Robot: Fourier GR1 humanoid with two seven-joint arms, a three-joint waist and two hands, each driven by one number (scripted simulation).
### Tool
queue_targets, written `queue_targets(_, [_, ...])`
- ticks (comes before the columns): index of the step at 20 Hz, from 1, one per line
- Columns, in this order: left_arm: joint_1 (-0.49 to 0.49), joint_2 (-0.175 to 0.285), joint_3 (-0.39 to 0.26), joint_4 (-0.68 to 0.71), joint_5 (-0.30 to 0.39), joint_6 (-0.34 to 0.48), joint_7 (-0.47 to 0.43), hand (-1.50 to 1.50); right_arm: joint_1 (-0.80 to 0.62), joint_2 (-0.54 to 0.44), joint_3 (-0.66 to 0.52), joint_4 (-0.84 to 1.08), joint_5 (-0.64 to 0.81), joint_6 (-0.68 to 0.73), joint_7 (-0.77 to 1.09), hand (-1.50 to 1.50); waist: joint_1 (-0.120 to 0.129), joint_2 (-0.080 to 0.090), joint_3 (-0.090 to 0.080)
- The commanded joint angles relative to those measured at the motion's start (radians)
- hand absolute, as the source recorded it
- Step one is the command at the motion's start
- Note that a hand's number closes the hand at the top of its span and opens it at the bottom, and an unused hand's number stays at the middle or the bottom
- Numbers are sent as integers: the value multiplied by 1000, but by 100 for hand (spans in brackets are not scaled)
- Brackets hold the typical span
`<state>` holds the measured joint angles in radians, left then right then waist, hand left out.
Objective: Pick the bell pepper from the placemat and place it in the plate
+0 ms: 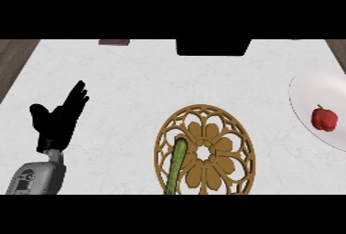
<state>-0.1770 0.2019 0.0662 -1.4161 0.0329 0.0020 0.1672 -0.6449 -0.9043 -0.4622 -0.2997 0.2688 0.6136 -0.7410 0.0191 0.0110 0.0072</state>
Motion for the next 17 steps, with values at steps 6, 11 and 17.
queue_targets(6, [1,-10,-8,-5,-1,-3,-9,0,30,-36,-4,9,-62,210,-134,-150,18,7,2])
queue_targets(11, [-14,-33,-23,28,-19,11,-24,0,61,-58,23,-11,-67,214,-137,-150,12,12,4])
queue_targets(17, [-32,-24,-6,45,-19,20,-19,0,109,-73,49,-19,-72,182,-156,-150,8,15,5])
